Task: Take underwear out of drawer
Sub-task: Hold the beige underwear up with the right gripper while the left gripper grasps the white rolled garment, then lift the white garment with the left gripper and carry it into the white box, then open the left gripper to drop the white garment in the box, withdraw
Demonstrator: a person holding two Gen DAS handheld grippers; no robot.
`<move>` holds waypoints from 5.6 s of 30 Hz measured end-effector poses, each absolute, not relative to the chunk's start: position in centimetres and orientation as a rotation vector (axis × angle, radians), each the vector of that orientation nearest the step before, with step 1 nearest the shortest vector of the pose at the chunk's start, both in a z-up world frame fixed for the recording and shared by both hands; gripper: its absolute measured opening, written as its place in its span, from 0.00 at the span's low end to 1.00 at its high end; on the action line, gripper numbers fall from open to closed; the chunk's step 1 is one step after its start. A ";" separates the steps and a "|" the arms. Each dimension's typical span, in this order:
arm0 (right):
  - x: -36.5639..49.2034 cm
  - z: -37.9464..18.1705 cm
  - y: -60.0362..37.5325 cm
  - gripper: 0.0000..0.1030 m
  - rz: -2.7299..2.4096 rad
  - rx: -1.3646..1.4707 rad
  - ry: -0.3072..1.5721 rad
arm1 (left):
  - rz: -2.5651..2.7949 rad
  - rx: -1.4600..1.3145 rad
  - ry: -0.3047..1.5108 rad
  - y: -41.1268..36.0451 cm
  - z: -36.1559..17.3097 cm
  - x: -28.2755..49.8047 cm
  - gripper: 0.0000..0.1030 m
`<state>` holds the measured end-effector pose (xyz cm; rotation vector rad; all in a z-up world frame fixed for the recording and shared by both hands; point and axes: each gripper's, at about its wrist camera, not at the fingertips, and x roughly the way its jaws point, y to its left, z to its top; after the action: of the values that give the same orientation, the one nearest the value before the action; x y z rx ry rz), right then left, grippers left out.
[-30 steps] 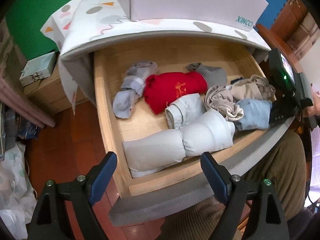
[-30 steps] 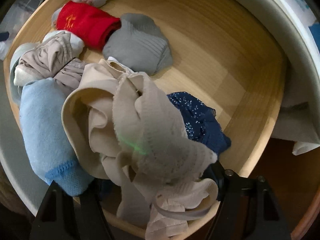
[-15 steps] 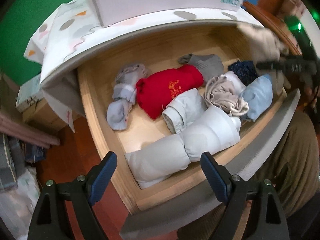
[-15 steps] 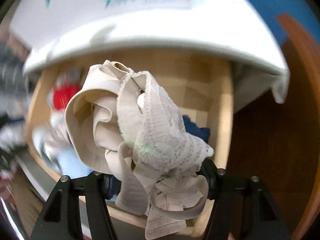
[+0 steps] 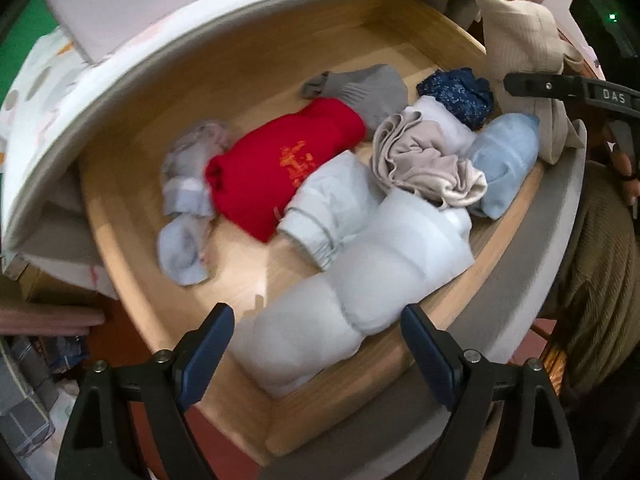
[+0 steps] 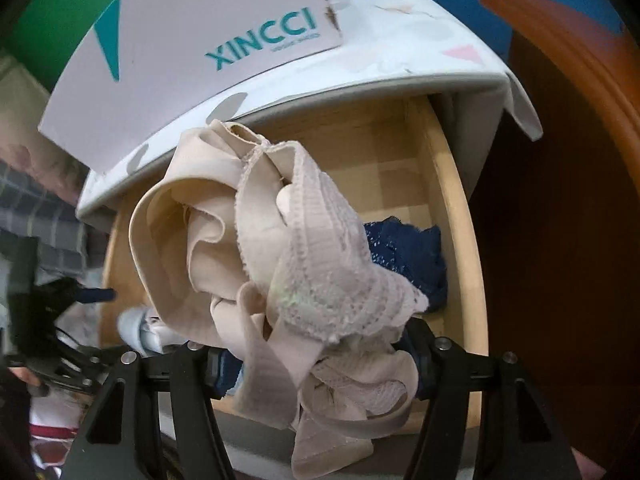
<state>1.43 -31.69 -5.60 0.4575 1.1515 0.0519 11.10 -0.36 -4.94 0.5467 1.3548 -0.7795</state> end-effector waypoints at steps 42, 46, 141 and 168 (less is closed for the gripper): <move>0.2 -3.6 -29.1 0.59 0.059 0.457 1.097 | -0.714 0.238 1.416 0.4 -4.0 10.0 0.43; 0.0 -3.5 -29.4 0.59 0.058 0.465 1.086 | -0.691 0.179 1.368 1.7 -2.4 10.0 0.42; -0.2 -3.8 -30.2 0.59 0.094 0.501 1.098 | -0.299 0.063 1.034 -1.1 14.2 26.2 0.34; 0.2 -3.6 -29.6 0.59 0.082 0.481 1.104 | -0.208 0.051 0.934 3.4 15.2 17.2 0.48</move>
<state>0.21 -29.58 -3.56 0.4813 1.1043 0.0825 17.23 3.42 15.22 0.0511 0.9335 -0.2080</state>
